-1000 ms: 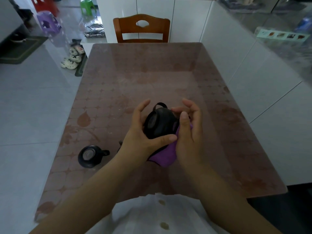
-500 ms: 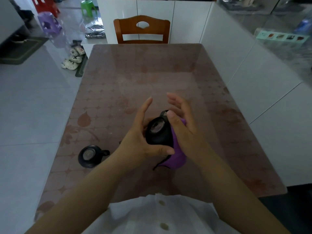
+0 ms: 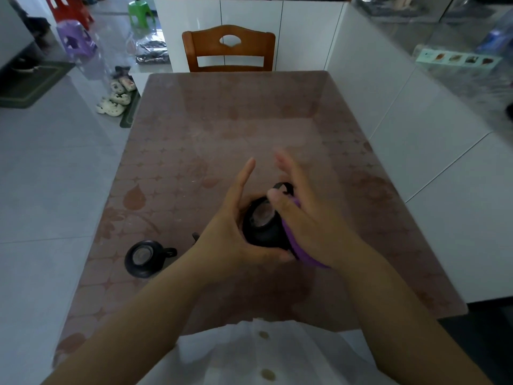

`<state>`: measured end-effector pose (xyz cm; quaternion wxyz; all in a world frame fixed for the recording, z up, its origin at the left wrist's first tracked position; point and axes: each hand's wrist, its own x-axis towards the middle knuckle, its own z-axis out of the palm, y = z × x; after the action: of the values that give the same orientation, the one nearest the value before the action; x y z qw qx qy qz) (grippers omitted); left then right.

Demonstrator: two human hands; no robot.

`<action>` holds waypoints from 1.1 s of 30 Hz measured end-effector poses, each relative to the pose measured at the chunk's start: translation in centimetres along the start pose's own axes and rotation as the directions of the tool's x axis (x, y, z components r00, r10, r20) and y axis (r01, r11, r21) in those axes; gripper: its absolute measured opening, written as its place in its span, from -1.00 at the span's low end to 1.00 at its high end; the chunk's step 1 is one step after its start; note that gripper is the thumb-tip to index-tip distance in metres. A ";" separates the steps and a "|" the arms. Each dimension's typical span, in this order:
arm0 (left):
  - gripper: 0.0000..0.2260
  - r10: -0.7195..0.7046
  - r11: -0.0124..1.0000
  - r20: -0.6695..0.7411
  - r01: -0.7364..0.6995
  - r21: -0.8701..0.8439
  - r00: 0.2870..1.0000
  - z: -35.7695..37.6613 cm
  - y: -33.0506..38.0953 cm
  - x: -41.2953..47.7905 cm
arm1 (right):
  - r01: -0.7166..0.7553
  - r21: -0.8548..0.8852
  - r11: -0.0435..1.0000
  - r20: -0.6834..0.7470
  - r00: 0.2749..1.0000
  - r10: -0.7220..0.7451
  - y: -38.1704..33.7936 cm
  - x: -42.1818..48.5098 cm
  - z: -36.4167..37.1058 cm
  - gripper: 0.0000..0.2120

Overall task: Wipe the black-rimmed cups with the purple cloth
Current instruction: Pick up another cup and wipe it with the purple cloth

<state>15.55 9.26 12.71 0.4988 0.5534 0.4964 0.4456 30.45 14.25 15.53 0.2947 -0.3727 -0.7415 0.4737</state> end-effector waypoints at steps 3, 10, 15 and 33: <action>0.10 0.014 1.000 0.010 -0.014 0.009 1.000 -0.2 0.0 0.1 | -0.018 0.089 0.996 -0.032 0.999 0.021 0.5 0.5 0.5 -0.54; 0.07 0.038 0.999 0.070 -0.037 -0.024 0.997 0.3 0.3 -0.2 | -0.267 0.775 0.572 0.127 0.953 0.273 2.1 -0.9 0.7 -0.43; 0.07 0.057 0.998 0.066 -0.057 -0.003 0.996 0.5 0.3 0.1 | -0.290 0.878 0.380 0.177 0.936 0.305 2.4 -0.7 0.5 -0.51; -0.41 -0.003 0.998 -0.207 0.016 0.059 0.978 1.7 -0.3 -0.2 | -0.070 0.713 0.698 -0.177 0.945 0.276 2.5 0.1 0.5 -0.70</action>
<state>17.13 8.85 12.23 0.4300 0.5164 0.5612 0.4832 30.71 14.82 13.03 0.4650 -0.3634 -0.4217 0.6884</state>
